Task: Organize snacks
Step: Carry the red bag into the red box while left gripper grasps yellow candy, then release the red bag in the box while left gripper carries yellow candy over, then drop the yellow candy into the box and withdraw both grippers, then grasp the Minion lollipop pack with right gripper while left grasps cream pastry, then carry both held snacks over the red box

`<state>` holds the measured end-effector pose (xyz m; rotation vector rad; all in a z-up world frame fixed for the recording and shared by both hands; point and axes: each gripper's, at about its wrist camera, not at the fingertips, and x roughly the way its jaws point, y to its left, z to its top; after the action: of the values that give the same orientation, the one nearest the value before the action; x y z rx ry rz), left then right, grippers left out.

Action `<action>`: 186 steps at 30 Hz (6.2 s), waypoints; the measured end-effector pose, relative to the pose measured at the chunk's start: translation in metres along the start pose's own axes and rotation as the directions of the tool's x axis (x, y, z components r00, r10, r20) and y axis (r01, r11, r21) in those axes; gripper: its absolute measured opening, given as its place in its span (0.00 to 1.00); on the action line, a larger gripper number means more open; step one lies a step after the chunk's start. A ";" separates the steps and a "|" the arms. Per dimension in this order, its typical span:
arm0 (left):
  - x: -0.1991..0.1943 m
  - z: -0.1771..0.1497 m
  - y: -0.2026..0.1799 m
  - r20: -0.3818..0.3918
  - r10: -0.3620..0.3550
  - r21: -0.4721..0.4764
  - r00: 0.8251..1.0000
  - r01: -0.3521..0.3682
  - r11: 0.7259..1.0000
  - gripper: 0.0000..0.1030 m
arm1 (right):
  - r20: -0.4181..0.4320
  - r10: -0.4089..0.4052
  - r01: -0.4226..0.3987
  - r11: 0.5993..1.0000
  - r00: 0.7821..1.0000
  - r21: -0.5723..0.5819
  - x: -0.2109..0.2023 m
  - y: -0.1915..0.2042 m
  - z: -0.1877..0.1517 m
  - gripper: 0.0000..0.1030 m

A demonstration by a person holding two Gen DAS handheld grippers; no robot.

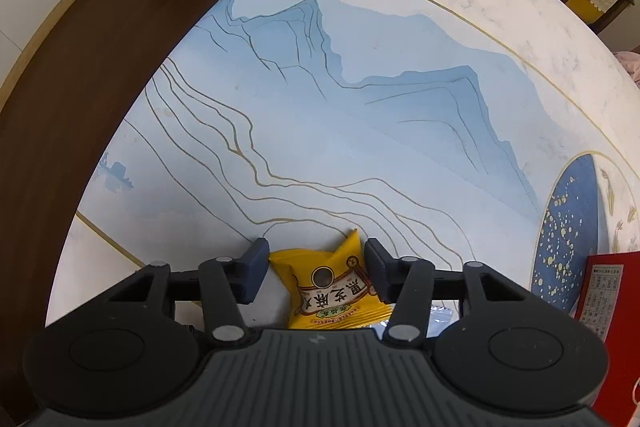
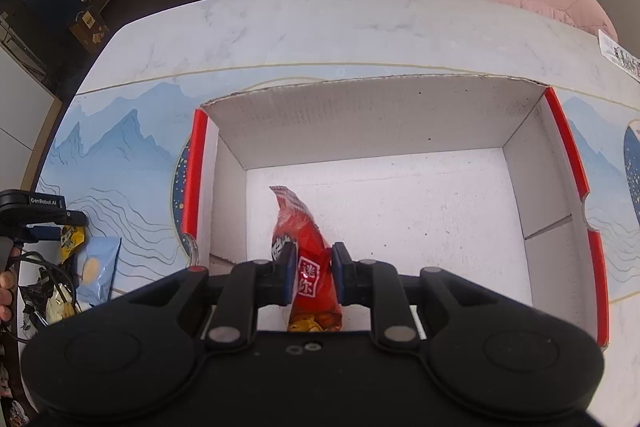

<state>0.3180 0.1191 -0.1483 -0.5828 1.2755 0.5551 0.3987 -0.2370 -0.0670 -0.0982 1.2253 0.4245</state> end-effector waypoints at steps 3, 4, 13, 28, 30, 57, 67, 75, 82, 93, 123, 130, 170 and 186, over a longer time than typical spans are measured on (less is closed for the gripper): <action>-0.002 -0.001 0.002 0.011 -0.014 -0.007 1.000 0.014 1.000 0.47 | 0.006 0.003 -0.003 1.000 1.000 0.001 -0.001 -0.002 -0.002 0.18; -0.003 -0.003 0.003 0.012 -0.016 -0.010 1.000 0.016 1.000 0.47 | 0.008 0.005 -0.005 1.000 1.000 0.001 -0.001 -0.003 -0.002 0.18; -0.030 -0.010 -0.001 0.027 -0.059 0.013 0.998 0.059 0.998 0.46 | 0.034 0.023 -0.023 1.000 0.999 0.013 -0.014 -0.015 -0.008 0.18; -0.101 -0.047 -0.059 0.057 -0.241 0.234 0.969 0.222 0.947 0.46 | 0.077 0.049 -0.051 0.998 0.996 0.031 -0.034 -0.041 -0.019 0.18; -0.112 -0.055 -0.075 0.053 -0.276 0.289 0.960 0.250 0.924 0.46 | 0.088 0.048 -0.051 0.998 0.995 0.033 -0.038 -0.048 -0.020 0.18; -0.079 -0.157 -0.264 -0.092 -0.235 0.682 0.968 0.233 0.693 0.50 | 0.142 0.084 -0.091 0.995 0.986 0.043 -0.060 -0.118 -0.060 0.18; -0.106 -0.168 -0.243 -0.039 -0.275 0.671 0.961 0.229 0.705 0.63 | 0.208 0.113 -0.115 0.993 0.972 -0.004 -0.080 -0.101 -0.075 0.18; -0.142 -0.174 -0.205 0.015 -0.338 0.687 0.941 0.236 0.688 0.63 | 0.267 0.122 -0.119 0.992 0.956 -0.027 -0.104 -0.071 -0.091 0.19; -0.174 -0.177 -0.150 0.056 -0.405 0.687 0.912 0.260 0.679 0.63 | 0.300 0.125 -0.120 0.992 0.946 -0.034 -0.119 -0.034 -0.111 0.19; -0.201 -0.172 -0.041 0.154 -0.439 0.651 0.885 0.243 0.719 0.69 | 0.313 0.176 -0.170 0.984 0.933 -0.046 -0.121 0.037 -0.143 0.22; -0.113 -0.132 0.132 0.088 -0.295 0.124 0.951 0.283 0.951 0.77 | 0.156 0.034 -0.035 0.999 0.987 -0.001 -0.022 0.136 -0.193 0.97; -0.101 -0.119 0.090 0.062 -0.311 0.098 0.949 0.304 0.948 0.77 | 0.115 0.043 -0.039 0.999 0.992 -0.033 -0.002 0.135 -0.186 0.91; -0.027 -0.103 0.040 -0.038 -0.136 0.006 0.990 0.136 0.991 0.47 | 0.035 -0.060 0.063 0.991 0.998 -0.117 0.047 0.152 -0.176 0.50; -0.061 -0.115 0.060 -0.022 -0.275 0.066 0.961 0.276 0.959 0.34 | 0.132 -0.017 0.016 1.000 0.991 0.013 -0.009 0.105 -0.187 0.49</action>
<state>0.1833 0.0813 -0.1161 -0.6938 1.1957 0.2750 0.1913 -0.1990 -0.1074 -0.0689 1.0959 0.4029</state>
